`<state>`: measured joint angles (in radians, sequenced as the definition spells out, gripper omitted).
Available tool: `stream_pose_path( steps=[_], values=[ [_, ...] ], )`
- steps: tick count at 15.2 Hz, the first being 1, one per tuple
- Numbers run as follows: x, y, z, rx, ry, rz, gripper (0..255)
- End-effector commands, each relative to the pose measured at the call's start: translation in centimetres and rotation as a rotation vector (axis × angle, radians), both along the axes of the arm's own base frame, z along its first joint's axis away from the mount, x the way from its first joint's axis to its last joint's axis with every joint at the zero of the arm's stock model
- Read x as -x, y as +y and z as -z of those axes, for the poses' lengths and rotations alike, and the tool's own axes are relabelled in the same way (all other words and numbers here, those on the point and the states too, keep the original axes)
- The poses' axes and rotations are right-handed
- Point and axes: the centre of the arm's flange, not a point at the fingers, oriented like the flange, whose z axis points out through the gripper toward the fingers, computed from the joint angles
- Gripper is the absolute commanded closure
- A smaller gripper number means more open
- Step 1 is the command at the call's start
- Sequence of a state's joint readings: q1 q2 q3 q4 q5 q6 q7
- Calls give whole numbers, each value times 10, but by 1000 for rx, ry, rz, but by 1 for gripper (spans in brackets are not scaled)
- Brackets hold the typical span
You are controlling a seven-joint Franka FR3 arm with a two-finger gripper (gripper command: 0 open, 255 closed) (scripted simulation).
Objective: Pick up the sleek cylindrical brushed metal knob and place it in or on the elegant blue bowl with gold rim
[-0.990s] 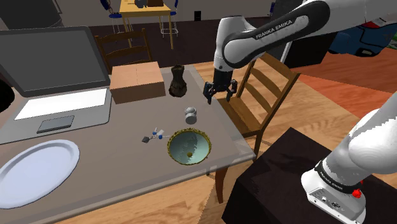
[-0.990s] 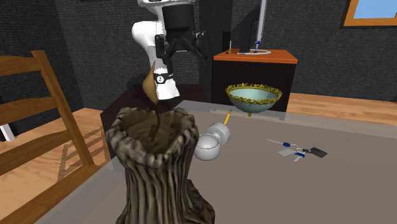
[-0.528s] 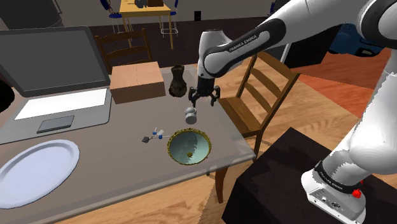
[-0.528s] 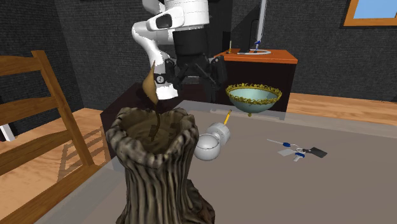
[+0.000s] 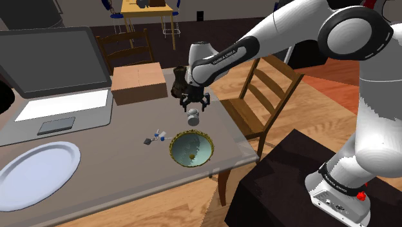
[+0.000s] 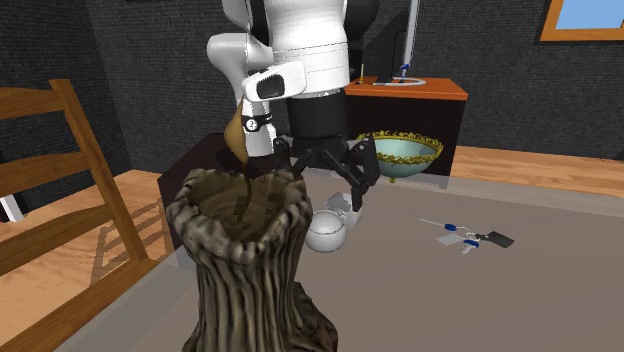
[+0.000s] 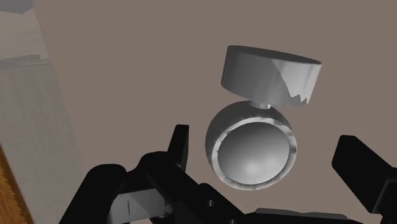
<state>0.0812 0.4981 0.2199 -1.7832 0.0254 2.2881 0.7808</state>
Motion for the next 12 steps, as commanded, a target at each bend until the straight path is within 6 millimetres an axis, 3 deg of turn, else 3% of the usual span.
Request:
stream_pose_path(
  steps=[1, 5, 12],
  values=[
    [-2, 1, 10, 0, -1, 2, 0],
    [-1, 4, 34, 0, -1, 2, 0],
    [-1, 4, 34, 0, -1, 2, 0]
  ],
)
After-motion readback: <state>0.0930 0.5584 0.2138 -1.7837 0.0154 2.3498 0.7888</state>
